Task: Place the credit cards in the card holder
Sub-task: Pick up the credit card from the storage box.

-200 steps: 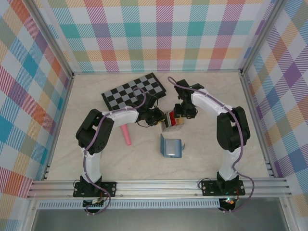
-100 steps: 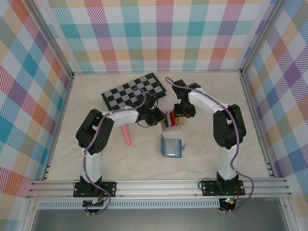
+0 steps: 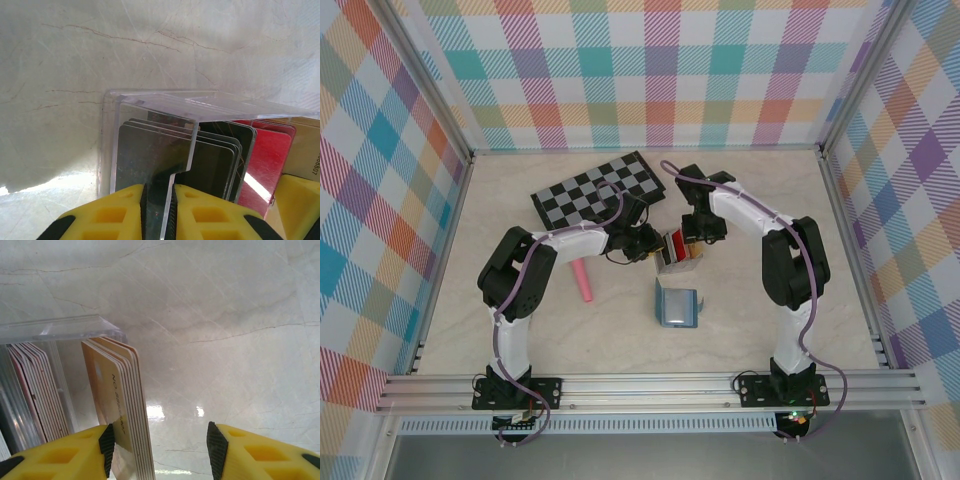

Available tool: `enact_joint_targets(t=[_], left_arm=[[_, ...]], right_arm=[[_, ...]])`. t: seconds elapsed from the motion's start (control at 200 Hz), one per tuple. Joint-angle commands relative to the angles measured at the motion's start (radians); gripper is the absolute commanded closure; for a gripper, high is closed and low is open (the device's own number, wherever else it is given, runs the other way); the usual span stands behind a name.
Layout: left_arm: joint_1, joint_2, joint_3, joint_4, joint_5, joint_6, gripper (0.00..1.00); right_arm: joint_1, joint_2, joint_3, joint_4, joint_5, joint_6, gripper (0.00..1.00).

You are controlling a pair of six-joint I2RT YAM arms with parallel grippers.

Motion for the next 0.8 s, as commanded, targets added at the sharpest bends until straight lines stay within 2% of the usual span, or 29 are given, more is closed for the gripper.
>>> enact_joint_targets(t=[0.0, 0.41, 0.54, 0.795], left_arm=[[-0.006, 0.019, -0.021, -0.031, -0.019, 0.004, 0.80], [-0.005, 0.022, -0.019, -0.029, -0.018, 0.003, 0.80], [-0.007, 0.022, -0.018, -0.031, -0.016, 0.003, 0.80], [-0.006, 0.027, -0.017, -0.029, -0.014, 0.003, 0.80]], right_arm=[[0.001, -0.028, 0.026, -0.040, 0.018, -0.019, 0.48], [0.022, -0.036, 0.054, -0.059, 0.052, -0.022, 0.54], [0.023, -0.029, 0.059, -0.065, 0.051, -0.025, 0.60], [0.025, -0.029, 0.063, -0.069, 0.067, -0.023, 0.65]])
